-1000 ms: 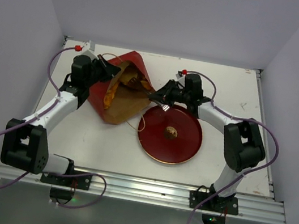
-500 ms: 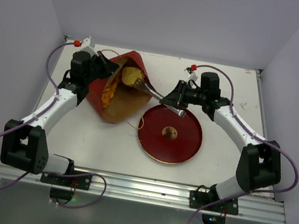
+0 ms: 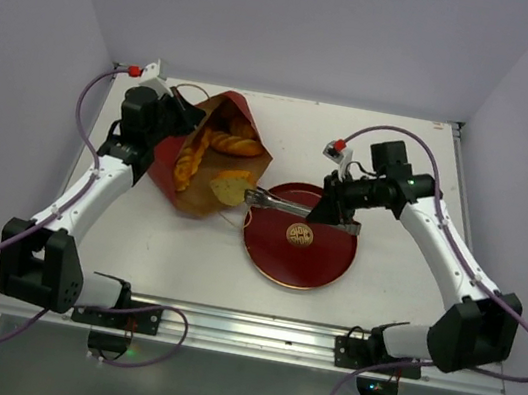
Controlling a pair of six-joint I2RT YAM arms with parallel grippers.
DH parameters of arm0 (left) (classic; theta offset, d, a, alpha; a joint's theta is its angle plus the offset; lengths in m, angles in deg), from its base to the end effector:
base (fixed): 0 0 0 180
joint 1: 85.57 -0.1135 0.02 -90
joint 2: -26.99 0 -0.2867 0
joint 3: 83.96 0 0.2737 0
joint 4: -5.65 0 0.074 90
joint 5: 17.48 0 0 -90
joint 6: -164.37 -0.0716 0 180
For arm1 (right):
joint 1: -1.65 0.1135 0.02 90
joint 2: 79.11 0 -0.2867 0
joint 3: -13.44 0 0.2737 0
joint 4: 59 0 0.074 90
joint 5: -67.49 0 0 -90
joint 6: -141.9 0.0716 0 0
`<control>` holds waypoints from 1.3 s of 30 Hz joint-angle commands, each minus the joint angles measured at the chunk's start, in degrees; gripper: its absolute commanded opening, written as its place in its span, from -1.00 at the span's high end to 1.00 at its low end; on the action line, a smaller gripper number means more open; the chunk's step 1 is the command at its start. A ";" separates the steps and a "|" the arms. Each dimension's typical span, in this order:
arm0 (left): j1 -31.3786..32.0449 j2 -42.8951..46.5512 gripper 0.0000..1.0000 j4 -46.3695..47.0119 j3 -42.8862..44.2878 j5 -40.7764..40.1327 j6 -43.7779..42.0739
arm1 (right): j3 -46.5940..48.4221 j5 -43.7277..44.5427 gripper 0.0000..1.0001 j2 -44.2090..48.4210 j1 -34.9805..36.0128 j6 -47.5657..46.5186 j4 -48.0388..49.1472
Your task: Take the fake bread out of the paper bag
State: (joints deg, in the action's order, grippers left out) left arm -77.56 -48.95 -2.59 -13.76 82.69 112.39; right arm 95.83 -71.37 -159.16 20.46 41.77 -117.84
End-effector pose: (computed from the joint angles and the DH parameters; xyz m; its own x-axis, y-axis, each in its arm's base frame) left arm 0.3576 -0.0631 0.3293 -0.3774 -0.5591 -0.7382 0.0944 0.7698 -0.6313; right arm 0.2768 0.1512 0.3061 -0.6705 -0.3506 -0.6538 -0.7350 0.4338 0.5211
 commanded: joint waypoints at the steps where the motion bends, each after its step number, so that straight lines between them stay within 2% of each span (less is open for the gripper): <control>1: -0.01 3.60 1.00 2.08 3.28 -1.12 -3.56 | 1.82 0.08 1.00 7.69 -2.63 -15.16 -10.16; 12: -0.01 8.53 1.00 -0.03 0.65 -3.14 -10.42 | -2.93 6.06 1.00 18.53 -12.30 -25.10 -20.70; 15: 0.07 9.67 1.00 0.14 -0.14 -4.11 -11.74 | -3.99 5.79 1.00 16.43 -14.32 -26.43 -23.08; 18: 0.08 10.99 1.00 0.67 -1.55 -4.90 -12.44 | -3.64 7.99 1.00 12.39 -14.59 -25.64 -24.40; 26: 0.08 14.06 1.00 1.81 -4.10 -5.34 -12.88 | -1.36 6.50 0.99 3.51 -14.59 -23.89 -26.25; 31: 0.08 15.38 1.00 2.25 -5.59 -5.87 -12.97 | -0.30 6.15 0.73 -1.94 -14.59 -19.59 -23.79; 39: 0.08 16.18 1.00 2.95 -6.91 -5.96 -13.06 | 2.94 6.32 0.49 -6.78 -16.17 -14.40 -19.31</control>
State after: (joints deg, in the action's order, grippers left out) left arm -77.56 -34.53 -6.32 -20.60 77.97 100.21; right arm 95.37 -63.94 -165.41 5.25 24.15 -140.20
